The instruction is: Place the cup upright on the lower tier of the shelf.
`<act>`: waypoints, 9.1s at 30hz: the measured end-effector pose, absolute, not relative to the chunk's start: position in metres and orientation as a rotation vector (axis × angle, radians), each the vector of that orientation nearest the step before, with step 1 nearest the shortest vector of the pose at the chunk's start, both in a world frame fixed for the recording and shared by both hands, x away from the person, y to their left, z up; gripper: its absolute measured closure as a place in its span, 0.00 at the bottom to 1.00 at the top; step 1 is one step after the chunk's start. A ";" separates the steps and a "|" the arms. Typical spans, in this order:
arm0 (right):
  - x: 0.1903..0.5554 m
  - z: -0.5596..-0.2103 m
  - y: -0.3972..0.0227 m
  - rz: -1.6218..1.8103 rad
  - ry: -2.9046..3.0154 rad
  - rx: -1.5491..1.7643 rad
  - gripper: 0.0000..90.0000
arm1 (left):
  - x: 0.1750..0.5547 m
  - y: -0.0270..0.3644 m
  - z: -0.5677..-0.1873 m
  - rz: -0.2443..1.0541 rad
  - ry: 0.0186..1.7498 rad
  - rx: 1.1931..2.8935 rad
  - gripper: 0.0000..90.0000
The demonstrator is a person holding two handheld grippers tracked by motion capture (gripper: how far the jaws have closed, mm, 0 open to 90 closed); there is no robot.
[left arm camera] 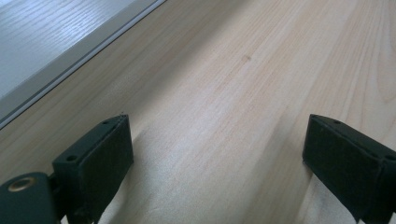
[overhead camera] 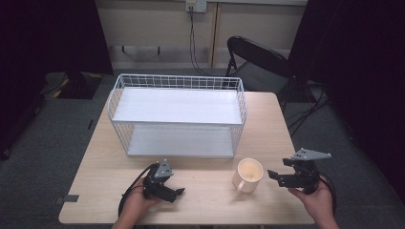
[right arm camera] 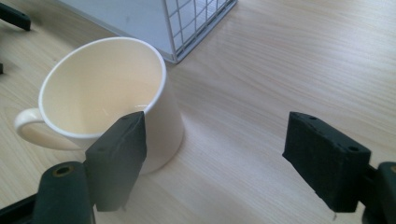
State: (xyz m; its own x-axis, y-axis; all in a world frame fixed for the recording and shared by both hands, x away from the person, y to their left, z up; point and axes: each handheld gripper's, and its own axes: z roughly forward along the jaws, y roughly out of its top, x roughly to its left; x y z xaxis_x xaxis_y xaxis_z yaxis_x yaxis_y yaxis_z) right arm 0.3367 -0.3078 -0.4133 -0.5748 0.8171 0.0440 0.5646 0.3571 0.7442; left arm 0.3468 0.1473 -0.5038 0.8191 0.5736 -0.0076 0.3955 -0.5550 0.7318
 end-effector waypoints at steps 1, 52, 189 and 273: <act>0.338 -0.413 -0.307 1.059 2.292 1.219 0.23 | 0.347 0.147 -0.504 0.298 0.707 2.230 0.09; 0.365 -0.426 -0.247 0.974 2.388 1.221 0.91 | 0.347 0.147 -0.504 0.298 0.708 2.230 0.09; 0.423 -0.425 -0.103 1.040 1.977 1.229 0.93 | 0.347 0.147 -0.504 0.298 0.708 2.230 0.09; 0.393 -0.427 -0.118 1.181 2.125 1.233 0.25 | 0.346 0.147 -0.504 0.304 0.715 2.228 0.09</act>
State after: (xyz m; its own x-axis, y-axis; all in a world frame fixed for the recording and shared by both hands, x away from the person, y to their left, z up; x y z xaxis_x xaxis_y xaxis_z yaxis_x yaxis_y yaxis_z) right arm 0.3929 -0.1181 -0.4269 -0.5230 0.8502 0.0606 0.5004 0.2487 0.8293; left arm 0.3459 0.1470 -0.5037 0.8145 0.5801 -0.0056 0.3983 -0.5522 0.7324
